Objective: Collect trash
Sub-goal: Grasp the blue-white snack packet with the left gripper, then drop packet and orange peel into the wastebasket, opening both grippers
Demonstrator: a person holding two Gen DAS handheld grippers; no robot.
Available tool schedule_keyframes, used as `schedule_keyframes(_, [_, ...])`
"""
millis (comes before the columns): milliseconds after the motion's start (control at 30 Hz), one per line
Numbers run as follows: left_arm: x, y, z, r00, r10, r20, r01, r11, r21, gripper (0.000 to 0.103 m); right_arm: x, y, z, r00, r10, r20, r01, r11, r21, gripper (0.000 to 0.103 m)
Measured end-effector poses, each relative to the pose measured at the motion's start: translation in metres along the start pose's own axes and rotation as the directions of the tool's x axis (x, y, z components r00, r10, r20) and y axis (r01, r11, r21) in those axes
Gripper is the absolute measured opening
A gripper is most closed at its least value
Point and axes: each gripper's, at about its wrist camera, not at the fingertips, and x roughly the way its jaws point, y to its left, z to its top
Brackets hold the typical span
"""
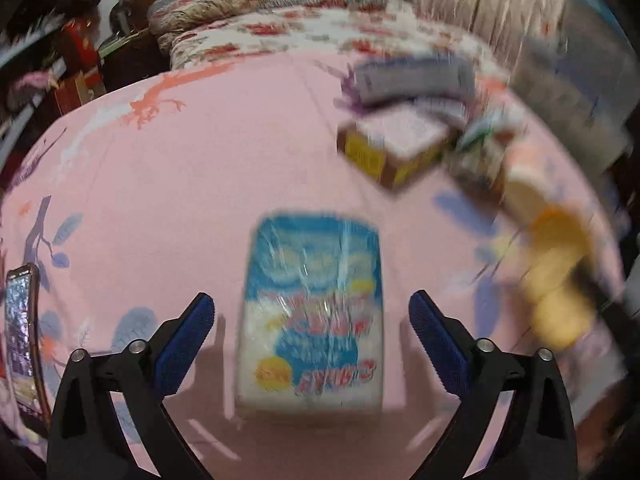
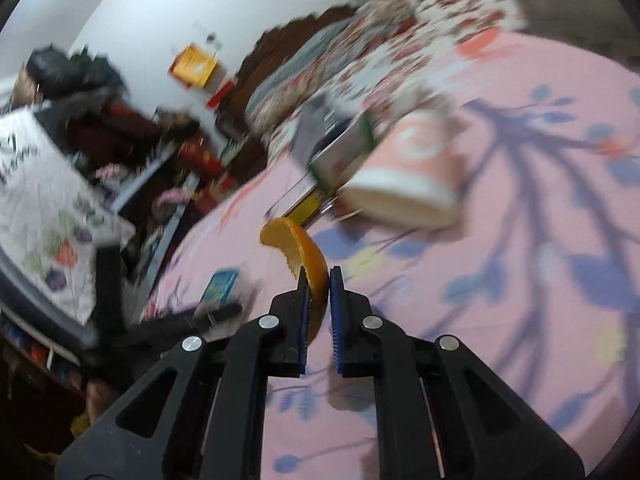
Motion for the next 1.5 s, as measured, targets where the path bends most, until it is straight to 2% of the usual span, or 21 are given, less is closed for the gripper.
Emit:
schedule_keyframes(33, [0.000, -0.001, -0.004, 0.999, 0.035, 0.012, -0.035, 0.999, 0.016, 0.061, -0.008, -0.009, 0.002, 1.000, -0.002, 0.017, 0.002, 1.000, 0.015, 0.012])
schedule_keyframes(67, [-0.004, -0.004, -0.007, 0.998, 0.043, 0.046, -0.044, 0.998, 0.033, 0.056, -0.018, -0.019, 0.004, 0.999, -0.003, 0.037, 0.002, 0.999, 0.035, 0.012])
schedule_keyframes(133, [-0.007, -0.006, -0.008, 0.999, 0.024, 0.029, -0.024, 0.999, 0.021, 0.055, -0.029, -0.033, 0.007, 0.998, -0.006, 0.060, 0.002, 0.998, 0.067, 0.012])
schedule_keyframes(233, [-0.025, -0.017, 0.002, 0.997, -0.067, 0.041, 0.067, 0.998, 0.008, 0.055, -0.044, -0.055, 0.014, 0.995, -0.014, 0.103, 0.002, 0.994, 0.109, 0.012])
schedule_keyframes(333, [-0.052, -0.054, 0.021, 0.979, -0.183, 0.084, 0.177, 0.981, 0.076, 0.055, -0.068, -0.081, 0.023, 0.988, -0.021, 0.155, -0.003, 0.988, 0.157, 0.012])
schedule_keyframes(500, [-0.062, -0.162, 0.057, 0.922, -0.387, 0.010, 0.370, 0.888, 0.274, 0.056, -0.113, -0.136, 0.047, 0.959, -0.091, 0.269, 0.018, 0.965, 0.262, 0.012])
schedule_keyframes(600, [-0.053, -0.253, 0.086, 0.862, -0.501, -0.073, 0.487, 0.782, 0.390, 0.056, -0.148, -0.177, 0.069, 0.925, -0.167, 0.341, 0.052, 0.945, 0.322, 0.012])
schedule_keyframes(667, [-0.043, -0.303, 0.100, 0.843, -0.529, -0.095, 0.513, 0.740, 0.434, 0.056, -0.172, -0.210, 0.087, 0.892, -0.252, 0.376, 0.104, 0.922, 0.372, 0.012])
schedule_keyframes(700, [-0.034, -0.337, 0.112, 0.824, -0.551, -0.129, 0.544, 0.710, 0.447, 0.056, -0.180, -0.224, 0.092, 0.881, -0.280, 0.381, 0.119, 0.911, 0.395, 0.012])
schedule_keyframes(767, [-0.018, -0.389, 0.125, 0.805, -0.569, -0.169, 0.576, 0.681, 0.452, 0.056, -0.197, -0.260, 0.108, 0.847, -0.367, 0.385, 0.169, 0.872, 0.459, 0.012])
schedule_keyframes(833, [0.000, -0.440, 0.136, 0.798, -0.572, -0.190, 0.587, 0.664, 0.464, 0.056, -0.205, -0.282, 0.120, 0.823, -0.427, 0.374, 0.219, 0.847, 0.484, 0.012])
schedule_keyframes(1000, [0.036, -0.518, 0.154, 0.790, -0.569, -0.228, 0.601, 0.645, 0.472, 0.059, -0.207, -0.321, 0.151, 0.803, -0.504, 0.318, 0.306, 0.807, 0.504, 0.016])
schedule_keyframes(1033, [0.043, -0.529, 0.154, 0.788, -0.568, -0.240, 0.606, 0.644, 0.467, 0.067, -0.206, -0.327, 0.153, 0.805, -0.508, 0.308, 0.315, 0.804, 0.504, 0.017])
schedule_keyframes(1100, [0.056, -0.543, 0.159, 0.792, -0.556, -0.252, 0.605, 0.661, 0.445, 0.080, -0.201, -0.338, 0.158, 0.818, -0.497, 0.289, 0.305, 0.801, 0.516, 0.034])
schedule_keyframes(1133, [0.060, -0.547, 0.160, 0.798, -0.549, -0.248, 0.598, 0.677, 0.429, 0.081, -0.203, -0.341, 0.158, 0.814, -0.499, 0.297, 0.293, 0.795, 0.531, 0.066])
schedule_keyframes(1167, [0.062, -0.547, 0.161, 0.800, -0.547, -0.247, 0.598, 0.686, 0.415, 0.081, -0.207, -0.341, 0.156, 0.801, -0.507, 0.319, 0.288, 0.793, 0.536, 0.080])
schedule_keyframes(1200, [0.062, -0.545, 0.162, 0.792, -0.556, -0.251, 0.608, 0.685, 0.402, 0.081, -0.213, -0.335, 0.154, 0.770, -0.528, 0.357, 0.301, 0.795, 0.526, 0.080])
schedule_keyframes(1233, [0.059, -0.539, 0.161, 0.780, -0.570, -0.257, 0.624, 0.678, 0.388, 0.081, -0.215, -0.334, 0.153, 0.763, -0.534, 0.364, 0.314, 0.799, 0.513, 0.080])
schedule_keyframes(1333, [0.032, -0.505, 0.151, 0.776, -0.596, -0.206, 0.624, 0.679, 0.387, 0.081, -0.222, -0.316, 0.148, 0.753, -0.524, 0.399, 0.302, 0.813, 0.498, 0.075])
schedule_keyframes(1433, [0.002, -0.463, 0.128, 0.756, -0.631, -0.174, 0.636, 0.647, 0.420, 0.081, -0.219, -0.292, 0.139, 0.766, -0.486, 0.420, 0.275, 0.839, 0.470, 0.065])
schedule_keyframes(1500, [-0.014, -0.430, 0.107, 0.751, -0.641, -0.160, 0.635, 0.635, 0.441, 0.081, -0.207, -0.273, 0.134, 0.797, -0.440, 0.414, 0.251, 0.865, 0.435, 0.059])
